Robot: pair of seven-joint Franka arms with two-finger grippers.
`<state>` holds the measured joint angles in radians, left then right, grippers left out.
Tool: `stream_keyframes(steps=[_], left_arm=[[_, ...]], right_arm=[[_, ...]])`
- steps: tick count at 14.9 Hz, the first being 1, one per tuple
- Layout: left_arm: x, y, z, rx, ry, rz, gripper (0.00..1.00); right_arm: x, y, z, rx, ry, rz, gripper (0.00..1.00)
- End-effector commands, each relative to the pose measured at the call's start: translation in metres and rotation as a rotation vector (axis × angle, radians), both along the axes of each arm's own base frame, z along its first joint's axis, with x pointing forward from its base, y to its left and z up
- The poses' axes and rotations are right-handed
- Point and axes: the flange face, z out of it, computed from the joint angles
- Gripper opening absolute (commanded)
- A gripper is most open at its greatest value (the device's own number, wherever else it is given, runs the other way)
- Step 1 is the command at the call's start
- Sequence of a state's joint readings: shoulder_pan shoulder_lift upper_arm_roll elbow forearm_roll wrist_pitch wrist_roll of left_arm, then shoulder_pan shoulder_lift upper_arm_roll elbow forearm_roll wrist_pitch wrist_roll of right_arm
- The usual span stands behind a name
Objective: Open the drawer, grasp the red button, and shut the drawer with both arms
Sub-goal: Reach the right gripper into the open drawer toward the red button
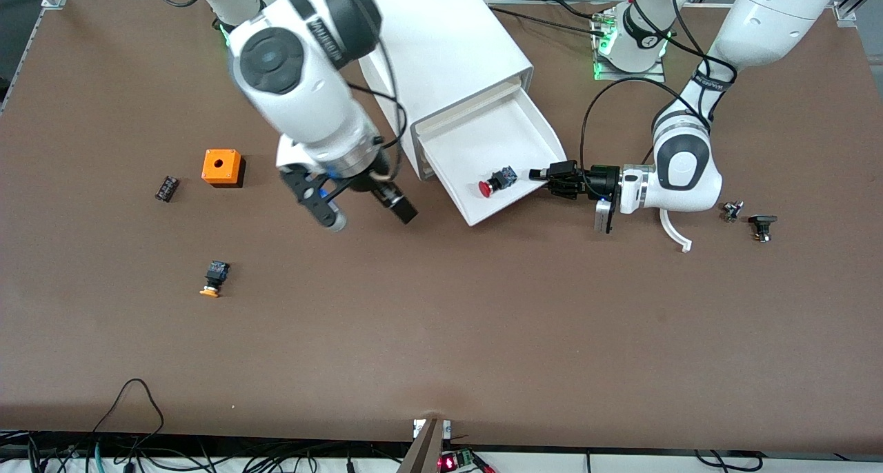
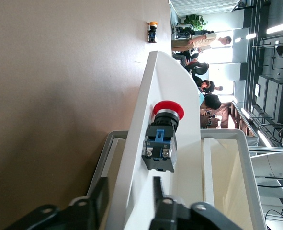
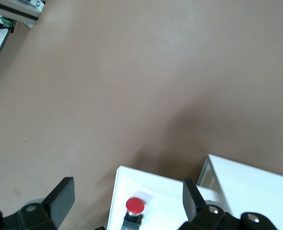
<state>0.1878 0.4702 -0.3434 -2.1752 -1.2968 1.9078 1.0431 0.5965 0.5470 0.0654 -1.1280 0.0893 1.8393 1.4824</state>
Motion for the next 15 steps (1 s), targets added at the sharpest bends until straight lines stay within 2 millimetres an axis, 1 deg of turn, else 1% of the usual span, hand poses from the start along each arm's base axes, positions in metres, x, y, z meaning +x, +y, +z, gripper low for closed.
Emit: stream_keyframes(steps=[1,3,4,5,6,8,11,12,13,15], left_arm=[[0.008,0.008,0.012,0.012,0.010,-0.007,1.00],[0.021,0.010,0.028,0.062,0.029,-0.044,1.00],[0.030,0.012,0.041,0.086,0.047,-0.066,1.00],[0.038,0.013,0.052,0.117,0.081,-0.094,1.00],[0.049,0.017,0.068,0.159,0.102,-0.118,1.00],[0.067,0.024,0.100,0.268,0.154,-0.175,1.00],[0.089,0.035,0.147,0.486,0.241,-0.224,1.00],[0.093,0.038,0.158,0.556,0.273,-0.223,1.00],[0.097,0.039,0.169,0.647,0.295,-0.217,1.00],[0.101,0.038,0.180,0.740,0.327,-0.188,1.00]], right_arm=[[-0.014,0.040,-0.005,0.019,-0.038,-0.079,1.00],[-0.024,0.062,-0.006,0.046,-0.042,-0.117,1.00],[-0.030,0.075,-0.009,0.060,-0.043,-0.133,1.00],[-0.033,0.084,-0.017,0.064,-0.042,-0.150,1.00],[-0.042,0.098,-0.024,0.067,-0.047,-0.149,1.00],[-0.057,0.124,-0.045,0.058,-0.070,-0.173,1.00],[-0.071,0.147,-0.066,0.069,-0.066,-0.179,1.00],[-0.077,0.155,-0.075,0.073,-0.062,-0.185,1.00],[-0.085,0.165,-0.089,0.067,-0.054,-0.175,1.00],[-0.093,0.173,-0.109,0.046,-0.039,-0.161,1.00]])
